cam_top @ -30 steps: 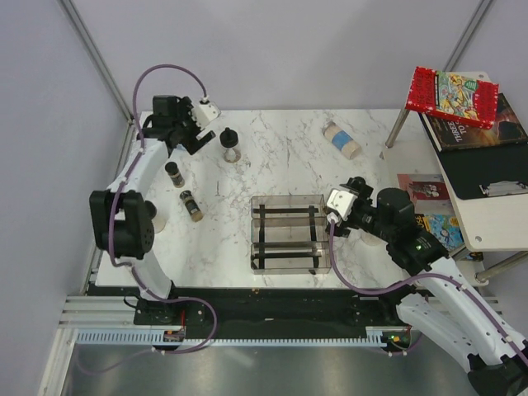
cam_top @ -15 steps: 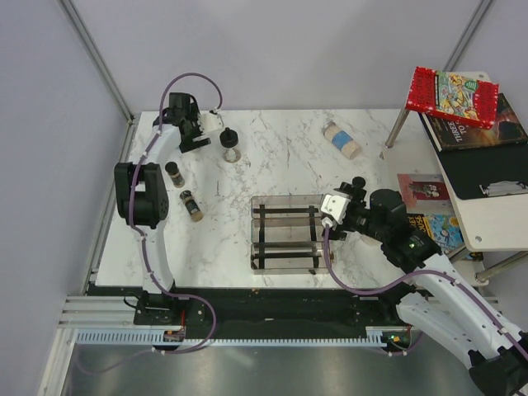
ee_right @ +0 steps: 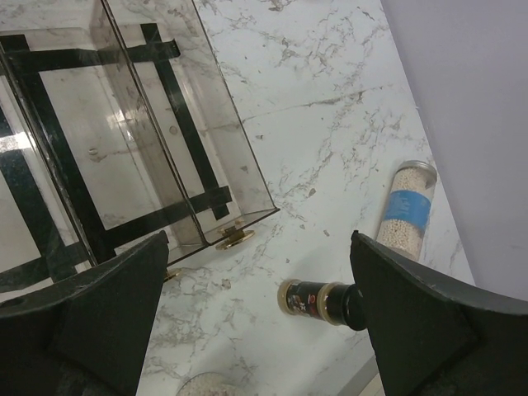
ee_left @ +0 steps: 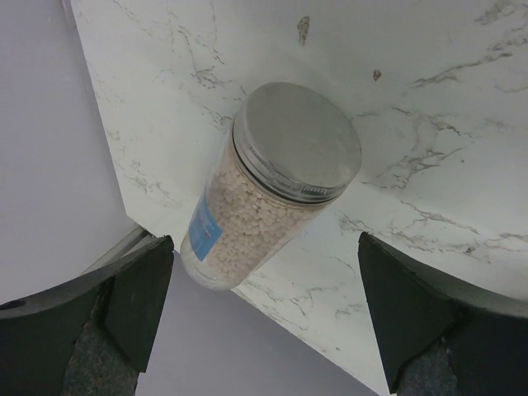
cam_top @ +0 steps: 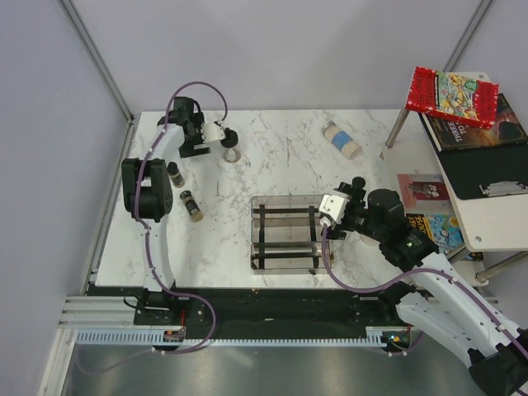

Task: Organize the condiment bottles
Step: Pick up the bottle from the center of the board.

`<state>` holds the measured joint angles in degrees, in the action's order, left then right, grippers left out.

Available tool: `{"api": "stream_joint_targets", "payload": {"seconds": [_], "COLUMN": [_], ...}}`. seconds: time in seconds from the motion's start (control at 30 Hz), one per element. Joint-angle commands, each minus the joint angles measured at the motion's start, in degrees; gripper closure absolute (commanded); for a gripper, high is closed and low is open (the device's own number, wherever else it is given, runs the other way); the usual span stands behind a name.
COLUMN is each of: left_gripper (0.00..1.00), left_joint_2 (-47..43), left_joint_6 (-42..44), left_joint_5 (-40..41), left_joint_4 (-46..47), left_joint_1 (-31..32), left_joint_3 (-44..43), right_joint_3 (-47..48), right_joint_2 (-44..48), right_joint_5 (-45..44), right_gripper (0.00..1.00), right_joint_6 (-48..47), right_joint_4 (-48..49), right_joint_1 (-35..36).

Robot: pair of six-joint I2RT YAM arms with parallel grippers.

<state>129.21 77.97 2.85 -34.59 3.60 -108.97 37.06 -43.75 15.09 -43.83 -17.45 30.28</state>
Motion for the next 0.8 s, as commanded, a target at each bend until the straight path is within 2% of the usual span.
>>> {"api": "stream_joint_targets", "payload": {"seconds": [0.0,0.37,0.67,0.77], "left_gripper": [0.01,0.04,0.05,0.05], "left_joint_2": [2.5,7.5,4.7,3.2], "left_joint_6": [3.6,4.7,3.0,2.4], "left_joint_5": [-2.6,-9.7,-17.1,-17.4], "left_joint_4": [-1.5,-2.8,-2.9,-2.8], "left_joint_1": [-1.0,-3.3,-3.5,-3.2], "left_joint_3": [-4.3,-9.3,-6.4,-4.7], "right_joint_3": [-0.4,-0.6,-0.2,-0.3], "right_joint_2": [-0.4,-3.2,-5.4,-5.4], "right_joint_5": [-0.2,-0.7,-1.3,-1.4], "right_gripper": [0.02,0.02,0.02,0.02], "right_joint_6": [-0.6,-0.7,-0.4,-0.4], "right_joint_4": [2.1,2.6,3.1,3.1], "right_joint_1": [0.3,0.3,0.2,0.3]}}
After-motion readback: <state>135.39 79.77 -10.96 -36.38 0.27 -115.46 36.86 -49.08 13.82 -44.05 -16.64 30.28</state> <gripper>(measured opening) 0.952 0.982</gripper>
